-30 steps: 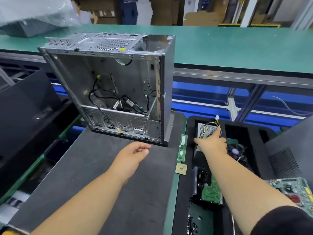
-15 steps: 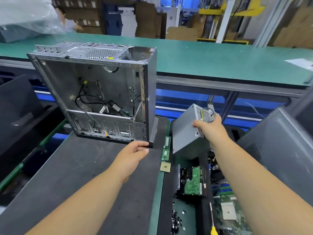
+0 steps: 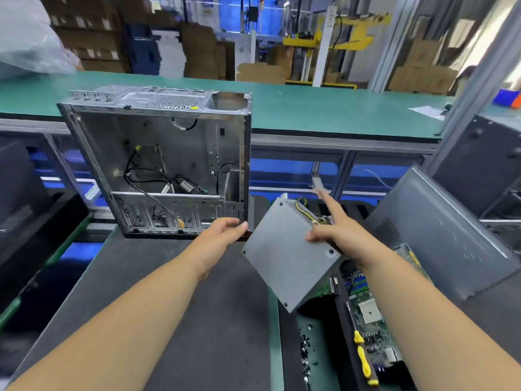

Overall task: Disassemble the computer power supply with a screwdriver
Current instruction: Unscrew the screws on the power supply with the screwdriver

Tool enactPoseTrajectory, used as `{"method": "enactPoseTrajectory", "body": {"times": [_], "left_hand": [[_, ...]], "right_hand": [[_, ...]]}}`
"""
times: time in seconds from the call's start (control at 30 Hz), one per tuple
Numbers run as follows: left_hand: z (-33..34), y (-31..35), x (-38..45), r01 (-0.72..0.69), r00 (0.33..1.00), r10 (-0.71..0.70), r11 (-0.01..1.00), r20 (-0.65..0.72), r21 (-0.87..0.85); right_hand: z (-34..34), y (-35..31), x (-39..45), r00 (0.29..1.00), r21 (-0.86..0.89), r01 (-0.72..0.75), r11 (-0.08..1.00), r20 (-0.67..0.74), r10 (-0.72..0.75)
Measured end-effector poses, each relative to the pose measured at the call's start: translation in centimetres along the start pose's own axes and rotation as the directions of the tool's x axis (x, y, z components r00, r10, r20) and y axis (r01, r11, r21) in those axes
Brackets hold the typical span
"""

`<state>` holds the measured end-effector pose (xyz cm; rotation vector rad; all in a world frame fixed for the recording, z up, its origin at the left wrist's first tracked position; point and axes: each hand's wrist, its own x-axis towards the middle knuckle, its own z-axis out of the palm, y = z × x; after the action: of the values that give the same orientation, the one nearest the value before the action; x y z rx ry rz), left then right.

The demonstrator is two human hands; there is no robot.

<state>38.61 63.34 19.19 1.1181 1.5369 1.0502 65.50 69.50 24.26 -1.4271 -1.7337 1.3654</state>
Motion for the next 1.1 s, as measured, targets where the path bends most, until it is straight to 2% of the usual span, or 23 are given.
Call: {"method": "enactPoseTrajectory", "body": {"times": [0.23, 0.4, 0.6, 0.7, 0.9, 1.0, 1.1], "left_hand": [[-5.6, -2.0, -2.2, 0.035, 0.954, -0.053, 0.997, 0.294, 0.068], [-10.7, -4.6, -4.1, 0.088, 0.922, -0.075, 0.996, 0.38, -0.016], [-16.2, -7.5, -5.9, 0.099, 0.956, -0.054, 0.985, 0.289, -0.142], [-18.3, -8.5, -6.7, 0.155, 0.974, -0.119, 0.971, 0.195, -0.183], [-20.5, -11.3, -7.9, 0.3, 0.949, -0.273, 0.934, 0.157, -0.193], [-20.2, -12.5, -8.3, 0.363, 0.93, -0.34, 0.903, 0.137, -0.227], [-19.5, -13.3, -8.1, 0.411, 0.912, -0.398, 0.874, 0.101, -0.258]], "right_hand": [[7.2, -1.5, -2.7, 0.99, -0.001, 0.037, 0.999, 0.133, -0.036], [13.3, -2.6, -3.0, 0.968, -0.001, 0.058, 0.998, 0.243, -0.056], [20.3, -3.7, -1.9, 0.953, 0.026, 0.026, 0.999, 0.302, -0.033], [23.4, -3.8, -1.0, 0.953, 0.082, -0.027, 0.996, 0.304, 0.001], [27.0, -3.5, 1.8, 0.936, 0.155, -0.155, 0.976, 0.338, 0.095], [28.1, -3.2, 3.0, 0.958, 0.011, -0.16, 0.987, 0.245, 0.152], [28.9, -2.8, 3.9, 0.974, -0.093, -0.221, 0.971, 0.035, 0.225]]}}
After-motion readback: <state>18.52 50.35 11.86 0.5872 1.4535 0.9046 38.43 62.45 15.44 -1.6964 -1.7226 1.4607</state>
